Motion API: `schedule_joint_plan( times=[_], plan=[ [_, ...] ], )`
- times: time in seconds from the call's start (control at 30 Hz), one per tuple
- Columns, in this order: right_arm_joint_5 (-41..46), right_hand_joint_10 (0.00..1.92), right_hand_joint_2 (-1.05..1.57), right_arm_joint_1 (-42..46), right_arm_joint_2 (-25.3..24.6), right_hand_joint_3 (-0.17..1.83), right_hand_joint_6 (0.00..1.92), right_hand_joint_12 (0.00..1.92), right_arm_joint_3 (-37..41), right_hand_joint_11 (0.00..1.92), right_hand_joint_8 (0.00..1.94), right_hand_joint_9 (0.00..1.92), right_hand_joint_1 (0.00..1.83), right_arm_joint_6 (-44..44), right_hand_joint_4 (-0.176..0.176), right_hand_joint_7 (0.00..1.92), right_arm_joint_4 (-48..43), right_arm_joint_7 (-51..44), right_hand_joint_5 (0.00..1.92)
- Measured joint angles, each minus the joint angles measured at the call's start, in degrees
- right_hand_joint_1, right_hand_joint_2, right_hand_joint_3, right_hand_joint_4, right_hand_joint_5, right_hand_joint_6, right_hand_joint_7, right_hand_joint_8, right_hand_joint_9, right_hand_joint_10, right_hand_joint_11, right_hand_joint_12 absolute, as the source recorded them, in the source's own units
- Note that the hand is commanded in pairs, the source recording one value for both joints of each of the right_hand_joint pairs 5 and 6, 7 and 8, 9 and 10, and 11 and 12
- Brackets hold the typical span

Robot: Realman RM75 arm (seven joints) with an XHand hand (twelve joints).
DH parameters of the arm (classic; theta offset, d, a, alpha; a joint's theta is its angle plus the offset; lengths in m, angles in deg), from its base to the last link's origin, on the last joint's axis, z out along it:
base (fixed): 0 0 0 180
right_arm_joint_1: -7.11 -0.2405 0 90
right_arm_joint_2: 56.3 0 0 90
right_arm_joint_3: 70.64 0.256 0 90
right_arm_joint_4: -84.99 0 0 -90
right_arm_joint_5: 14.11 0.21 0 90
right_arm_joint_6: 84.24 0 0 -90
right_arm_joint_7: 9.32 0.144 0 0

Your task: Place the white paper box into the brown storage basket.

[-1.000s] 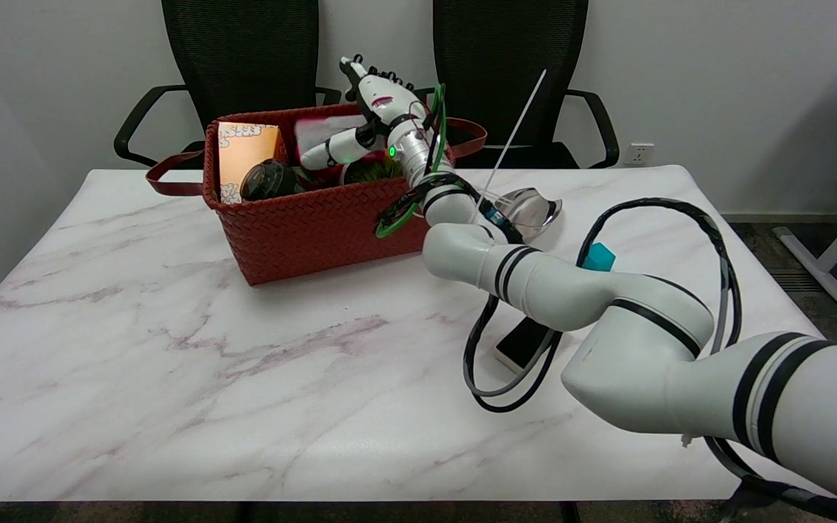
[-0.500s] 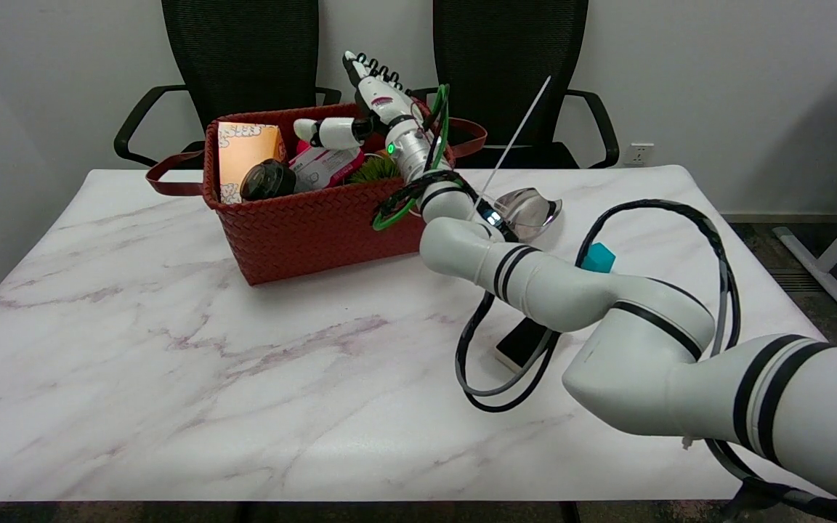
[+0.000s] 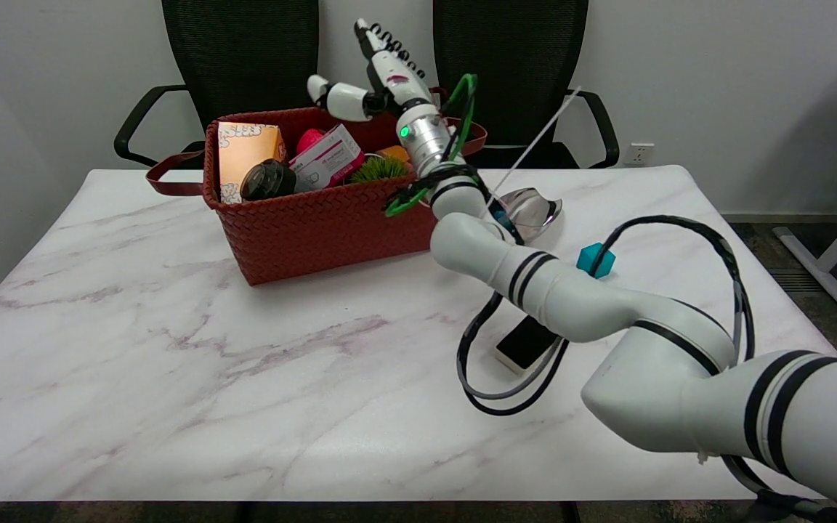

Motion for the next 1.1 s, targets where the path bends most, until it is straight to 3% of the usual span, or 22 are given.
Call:
schedule_joint_plan(
  times=[0.13,0.27,0.33,0.4,0.73,1.1],
  plan=[
    [2.19,0.08,0.85,3.19,2.69,0.51,0.00,0.10,1.64,0.10,0.06,0.08,0.50,-1.28,0.000,0.06,-7.27,-0.09,0.00],
    [4.68,0.27,0.76,7.08,6.05,0.05,0.00,0.20,3.20,0.20,0.12,0.27,0.62,-3.57,0.000,0.12,-14.88,-0.33,0.00],
    [5.89,0.29,0.73,9.28,7.73,-0.06,0.00,0.24,3.95,0.24,0.12,0.29,0.64,-5.21,0.000,0.12,-18.57,-0.56,0.00],
    [6.89,0.30,0.71,11.60,9.32,-0.15,0.00,0.25,4.72,0.25,0.26,0.30,0.67,-6.91,0.000,0.26,-22.04,-0.87,0.00],
    [10.15,0.31,0.63,22.99,15.32,-0.17,0.00,0.27,8.26,0.27,0.33,0.31,0.86,-15.56,0.000,0.33,-36.24,-2.10,0.00],
    [10.41,0.28,0.67,34.23,18.93,-0.17,0.00,0.28,10.21,0.28,0.28,0.28,0.89,-24.26,0.000,0.28,-46.49,-2.58,0.00]
  ],
)
